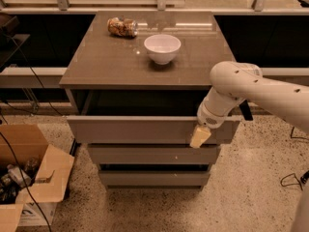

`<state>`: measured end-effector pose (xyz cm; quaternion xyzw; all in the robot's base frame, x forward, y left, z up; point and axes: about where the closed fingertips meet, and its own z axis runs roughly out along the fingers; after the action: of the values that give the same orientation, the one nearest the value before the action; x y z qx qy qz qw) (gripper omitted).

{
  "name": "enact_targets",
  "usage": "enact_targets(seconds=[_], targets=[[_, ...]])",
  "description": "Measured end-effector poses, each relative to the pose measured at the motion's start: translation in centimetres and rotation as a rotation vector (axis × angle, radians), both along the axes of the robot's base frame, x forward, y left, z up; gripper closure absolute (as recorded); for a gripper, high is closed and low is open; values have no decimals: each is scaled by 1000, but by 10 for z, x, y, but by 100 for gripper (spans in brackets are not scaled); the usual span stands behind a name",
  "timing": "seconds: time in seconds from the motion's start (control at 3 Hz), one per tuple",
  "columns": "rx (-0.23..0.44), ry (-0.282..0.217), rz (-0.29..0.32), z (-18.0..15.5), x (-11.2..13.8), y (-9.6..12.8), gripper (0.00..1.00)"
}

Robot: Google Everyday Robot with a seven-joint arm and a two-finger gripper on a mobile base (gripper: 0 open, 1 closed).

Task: Open top drawer

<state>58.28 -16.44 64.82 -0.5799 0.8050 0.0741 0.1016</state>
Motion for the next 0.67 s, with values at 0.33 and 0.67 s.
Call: enact_targets(seconds=[0.33,0.67], targets=[[-31,56,61,1,-22,-2,64],[-31,56,61,1,-22,-2,87]])
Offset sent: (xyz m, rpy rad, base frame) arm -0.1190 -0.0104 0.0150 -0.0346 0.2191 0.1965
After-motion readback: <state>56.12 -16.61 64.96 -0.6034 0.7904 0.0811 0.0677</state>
